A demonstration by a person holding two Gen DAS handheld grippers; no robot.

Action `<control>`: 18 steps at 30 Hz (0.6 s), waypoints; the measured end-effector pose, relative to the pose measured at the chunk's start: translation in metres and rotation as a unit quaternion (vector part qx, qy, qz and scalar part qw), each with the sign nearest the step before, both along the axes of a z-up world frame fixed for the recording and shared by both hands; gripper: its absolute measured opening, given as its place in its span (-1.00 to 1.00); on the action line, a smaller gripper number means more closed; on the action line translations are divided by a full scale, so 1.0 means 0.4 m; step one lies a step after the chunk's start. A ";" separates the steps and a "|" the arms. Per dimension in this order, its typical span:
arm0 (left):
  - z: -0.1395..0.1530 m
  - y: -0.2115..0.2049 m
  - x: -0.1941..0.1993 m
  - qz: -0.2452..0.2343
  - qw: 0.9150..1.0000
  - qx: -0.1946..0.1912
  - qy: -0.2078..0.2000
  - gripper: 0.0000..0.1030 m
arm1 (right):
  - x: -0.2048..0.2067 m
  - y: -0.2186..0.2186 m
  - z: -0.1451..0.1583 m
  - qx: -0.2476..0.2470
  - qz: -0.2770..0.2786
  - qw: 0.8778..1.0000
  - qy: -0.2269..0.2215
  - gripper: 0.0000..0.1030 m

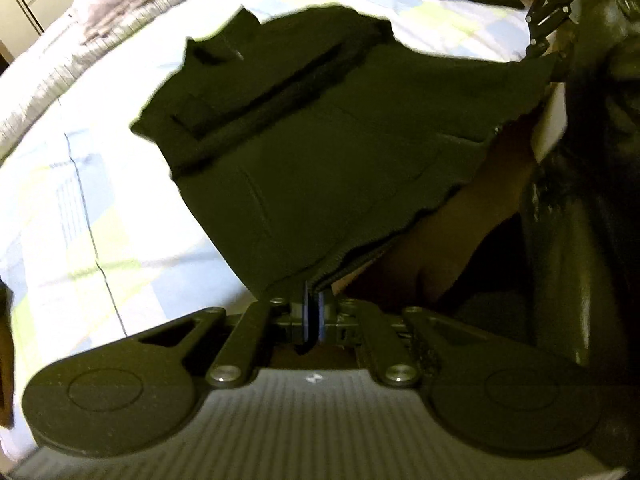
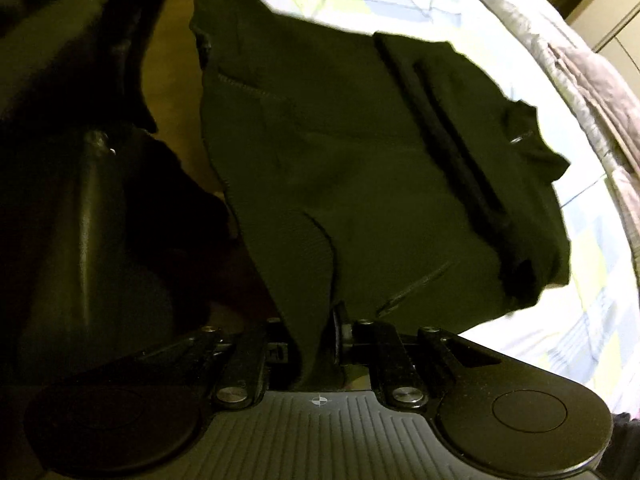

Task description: Fold clothes

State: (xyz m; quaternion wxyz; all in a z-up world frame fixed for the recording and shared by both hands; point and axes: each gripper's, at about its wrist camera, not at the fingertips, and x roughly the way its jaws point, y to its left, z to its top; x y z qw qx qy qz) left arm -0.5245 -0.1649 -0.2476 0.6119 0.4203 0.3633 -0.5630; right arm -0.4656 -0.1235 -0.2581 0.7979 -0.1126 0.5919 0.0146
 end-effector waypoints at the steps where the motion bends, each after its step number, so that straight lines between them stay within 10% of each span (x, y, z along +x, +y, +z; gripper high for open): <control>1: 0.017 -0.025 0.021 0.000 1.000 -0.011 -0.007 -0.94 | -0.004 -0.027 0.015 -0.004 -0.001 1.000 -0.004 -0.80; 10: 0.092 -0.378 0.358 -0.019 0.996 -0.078 -0.043 -0.94 | 0.096 -0.414 0.110 -0.057 -0.001 0.998 -0.022 -0.80; 18: -0.076 -0.675 0.685 -0.043 0.998 -0.054 0.009 -0.93 | 0.270 -0.783 0.023 -0.018 -0.060 0.998 0.019 -0.80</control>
